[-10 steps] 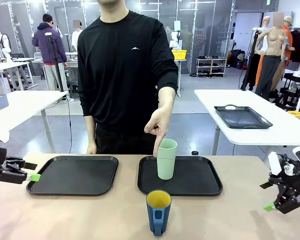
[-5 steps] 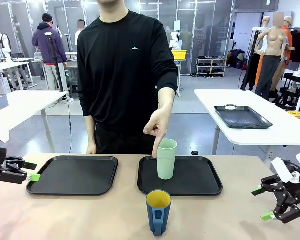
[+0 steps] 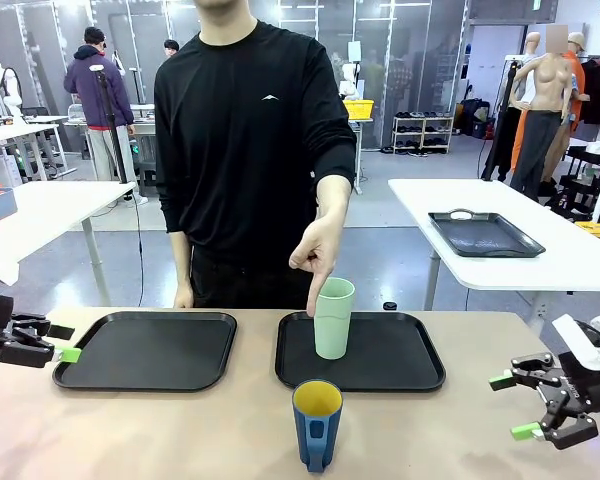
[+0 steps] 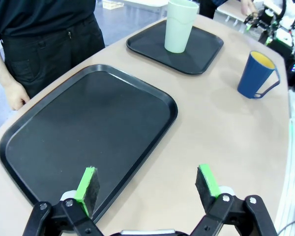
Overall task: Sort and store the cups by type.
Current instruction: Pick up the Handle plastic cup and place it into the empty Flat Tray.
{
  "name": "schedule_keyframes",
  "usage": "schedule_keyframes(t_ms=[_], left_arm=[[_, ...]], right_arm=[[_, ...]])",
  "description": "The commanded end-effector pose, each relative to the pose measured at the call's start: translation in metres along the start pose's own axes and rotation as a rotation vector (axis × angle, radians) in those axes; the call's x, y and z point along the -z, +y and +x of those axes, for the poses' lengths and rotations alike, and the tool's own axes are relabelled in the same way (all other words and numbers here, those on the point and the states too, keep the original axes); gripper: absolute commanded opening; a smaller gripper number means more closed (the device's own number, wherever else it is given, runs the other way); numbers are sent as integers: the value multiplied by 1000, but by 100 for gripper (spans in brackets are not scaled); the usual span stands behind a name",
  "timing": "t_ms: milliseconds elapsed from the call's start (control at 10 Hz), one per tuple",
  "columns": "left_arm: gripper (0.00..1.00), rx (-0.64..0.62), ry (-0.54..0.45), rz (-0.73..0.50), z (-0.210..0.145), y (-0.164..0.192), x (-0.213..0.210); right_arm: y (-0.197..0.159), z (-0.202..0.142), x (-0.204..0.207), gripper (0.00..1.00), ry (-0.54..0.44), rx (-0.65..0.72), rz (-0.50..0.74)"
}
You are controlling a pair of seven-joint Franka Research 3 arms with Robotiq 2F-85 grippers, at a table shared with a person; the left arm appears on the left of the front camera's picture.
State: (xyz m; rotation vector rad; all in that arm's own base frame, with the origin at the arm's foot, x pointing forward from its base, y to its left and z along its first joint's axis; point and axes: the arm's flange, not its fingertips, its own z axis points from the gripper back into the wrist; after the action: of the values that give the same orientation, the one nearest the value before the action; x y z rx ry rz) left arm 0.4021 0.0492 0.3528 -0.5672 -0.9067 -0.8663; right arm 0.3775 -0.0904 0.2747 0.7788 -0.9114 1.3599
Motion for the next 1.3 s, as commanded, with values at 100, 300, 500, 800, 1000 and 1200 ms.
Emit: schedule_keyframes(t_ms=[100, 300, 500, 800, 1000, 1200], left_arm=[[100, 21, -21, 11, -2, 1, 3], [100, 21, -21, 11, -2, 1, 3], [100, 21, -21, 11, -2, 1, 3], [100, 21, -21, 11, -2, 1, 3], [100, 21, -21, 11, -2, 1, 3], [100, 21, -21, 11, -2, 1, 3]], right_arm=[[-16, -8, 3, 100, -38, -50, 39], [-19, -5, 11, 100, -25, -33, 13], [-12, -3, 5, 100, -27, -13, 49], [-12, -3, 5, 100, -27, -13, 49], [-16, -6, 24, 100, -56, -35, 102], [-14, -2, 55, 100, -128, -56, 143]])
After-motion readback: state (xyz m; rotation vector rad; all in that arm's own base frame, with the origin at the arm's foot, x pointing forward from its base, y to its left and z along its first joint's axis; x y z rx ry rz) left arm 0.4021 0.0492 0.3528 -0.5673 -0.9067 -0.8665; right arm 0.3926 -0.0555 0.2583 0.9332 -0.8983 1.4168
